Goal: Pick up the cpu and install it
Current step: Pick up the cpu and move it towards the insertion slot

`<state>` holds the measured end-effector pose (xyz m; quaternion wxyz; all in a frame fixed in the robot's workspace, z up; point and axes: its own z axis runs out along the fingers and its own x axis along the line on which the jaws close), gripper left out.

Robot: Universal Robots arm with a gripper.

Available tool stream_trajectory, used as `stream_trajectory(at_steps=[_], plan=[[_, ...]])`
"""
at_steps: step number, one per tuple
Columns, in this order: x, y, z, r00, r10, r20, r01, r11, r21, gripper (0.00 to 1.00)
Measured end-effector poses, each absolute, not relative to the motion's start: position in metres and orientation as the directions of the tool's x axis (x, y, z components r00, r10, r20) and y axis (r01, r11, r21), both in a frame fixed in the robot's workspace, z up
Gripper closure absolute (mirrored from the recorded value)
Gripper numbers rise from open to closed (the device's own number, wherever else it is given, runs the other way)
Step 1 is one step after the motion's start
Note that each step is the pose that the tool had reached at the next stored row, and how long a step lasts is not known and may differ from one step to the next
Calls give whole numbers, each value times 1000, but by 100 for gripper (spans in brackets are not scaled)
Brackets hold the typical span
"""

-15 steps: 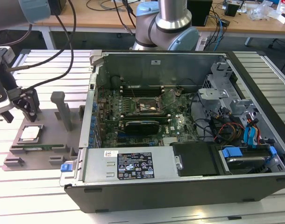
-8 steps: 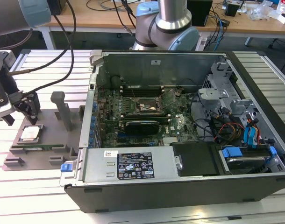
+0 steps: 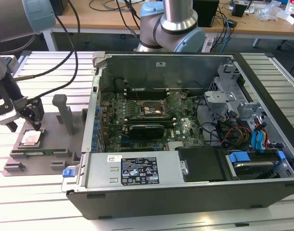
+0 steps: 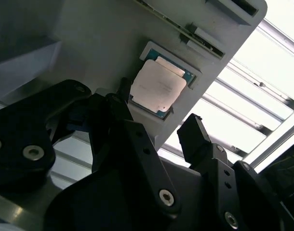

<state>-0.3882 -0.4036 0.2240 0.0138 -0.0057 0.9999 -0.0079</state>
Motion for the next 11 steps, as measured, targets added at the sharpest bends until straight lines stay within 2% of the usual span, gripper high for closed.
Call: stream_trajectory(at_steps=[11], plan=[[-388,-405,217,-1000,-12,-28,-11,1000,-16,34]])
